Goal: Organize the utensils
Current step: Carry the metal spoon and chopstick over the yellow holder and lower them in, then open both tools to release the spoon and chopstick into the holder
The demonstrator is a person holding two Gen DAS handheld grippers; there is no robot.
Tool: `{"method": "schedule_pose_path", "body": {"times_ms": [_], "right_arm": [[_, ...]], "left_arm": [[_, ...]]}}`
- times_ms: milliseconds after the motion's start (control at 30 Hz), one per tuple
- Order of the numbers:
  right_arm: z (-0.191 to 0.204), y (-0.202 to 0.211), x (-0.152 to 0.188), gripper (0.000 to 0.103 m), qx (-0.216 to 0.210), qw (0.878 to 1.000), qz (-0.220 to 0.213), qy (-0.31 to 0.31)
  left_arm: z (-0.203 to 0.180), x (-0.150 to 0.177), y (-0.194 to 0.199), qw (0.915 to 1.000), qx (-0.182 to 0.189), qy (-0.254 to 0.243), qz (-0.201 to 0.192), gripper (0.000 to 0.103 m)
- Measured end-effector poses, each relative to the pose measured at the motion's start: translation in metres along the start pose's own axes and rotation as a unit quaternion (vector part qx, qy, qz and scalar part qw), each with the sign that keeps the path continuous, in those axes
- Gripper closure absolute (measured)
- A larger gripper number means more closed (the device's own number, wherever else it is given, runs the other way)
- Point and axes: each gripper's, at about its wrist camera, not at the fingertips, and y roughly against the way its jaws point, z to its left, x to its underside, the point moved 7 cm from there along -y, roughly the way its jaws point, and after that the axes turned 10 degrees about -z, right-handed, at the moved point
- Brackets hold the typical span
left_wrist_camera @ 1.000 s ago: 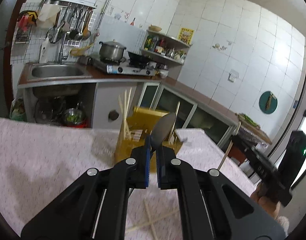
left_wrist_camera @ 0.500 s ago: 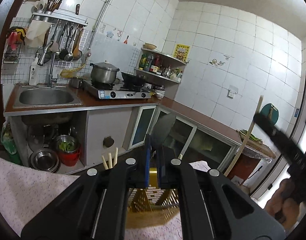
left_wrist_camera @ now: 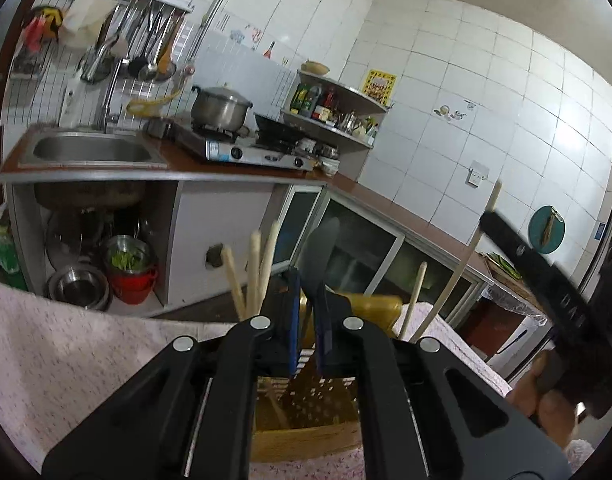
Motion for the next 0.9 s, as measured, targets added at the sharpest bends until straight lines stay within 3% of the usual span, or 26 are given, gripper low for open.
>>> {"method": "schedule_pose_path", "body": {"times_ms": [267, 600, 667, 733, 767, 833, 900], "right_arm": [[-0.009, 0.009, 0.054, 0.097, -0.004, 0.998, 0.069, -0.002], [-0.011, 0.015, 0.077, 0.097, -0.005, 0.991, 0.132, 0.002], [-0.013, 0.022, 0.075, 0.096, 0.003, 0.991, 0.136, -0.007], [-0.015, 0.029, 0.073, 0.095, 0.008, 0.99, 0.14, -0.012], [-0.016, 0.034, 0.072, 0.091, 0.011, 0.989, 0.144, -0.013], [-0.017, 0.048, 0.067, 0.043, 0.018, 0.99, 0.141, -0.013], [-0.016, 0.065, 0.059, 0.04, 0.025, 0.991, 0.129, -0.004]], "left_arm": [[0.004, 0.034, 0.001, 0.9991, -0.011, -0.011, 0.039, 0.098], [0.011, 0.046, 0.019, 0.9973, -0.031, -0.01, 0.066, 0.095], [0.009, 0.044, 0.027, 0.9973, -0.029, -0.009, 0.067, 0.089], [0.008, 0.041, 0.04, 0.997, -0.033, -0.013, 0.069, 0.064], [0.007, 0.04, 0.045, 0.9969, -0.034, -0.016, 0.069, 0.058], [0.007, 0.039, 0.063, 0.9967, -0.039, -0.027, 0.066, 0.041], [0.007, 0.042, 0.079, 0.9958, -0.039, -0.038, 0.073, 0.034]]}}
